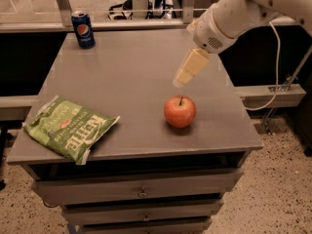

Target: Move pepsi can near green jalapeno chip bag

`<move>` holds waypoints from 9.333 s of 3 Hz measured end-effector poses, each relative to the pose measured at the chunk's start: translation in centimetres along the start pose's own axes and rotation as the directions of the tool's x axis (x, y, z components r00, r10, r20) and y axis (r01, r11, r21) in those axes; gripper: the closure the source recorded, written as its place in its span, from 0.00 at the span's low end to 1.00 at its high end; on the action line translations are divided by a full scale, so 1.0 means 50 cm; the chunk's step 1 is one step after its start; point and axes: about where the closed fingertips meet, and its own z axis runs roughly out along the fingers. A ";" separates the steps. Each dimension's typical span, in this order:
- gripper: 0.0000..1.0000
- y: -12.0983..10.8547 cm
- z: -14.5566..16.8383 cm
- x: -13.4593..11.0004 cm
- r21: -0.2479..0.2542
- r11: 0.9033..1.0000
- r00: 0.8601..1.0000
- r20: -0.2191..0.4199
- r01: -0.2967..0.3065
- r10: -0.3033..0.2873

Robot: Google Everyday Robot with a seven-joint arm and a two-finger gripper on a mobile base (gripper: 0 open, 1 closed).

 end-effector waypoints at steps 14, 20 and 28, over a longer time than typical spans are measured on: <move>0.00 -0.351 0.565 -0.486 0.119 0.914 0.804 0.529 -0.388 0.272; 0.00 -0.397 0.517 -0.444 0.211 0.955 0.886 0.454 -0.211 0.095; 0.00 -0.287 0.552 -0.541 0.036 0.902 0.837 0.390 -0.430 0.383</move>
Offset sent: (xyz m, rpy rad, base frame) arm 0.2336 0.1016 0.0461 0.5247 -0.2312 -0.0971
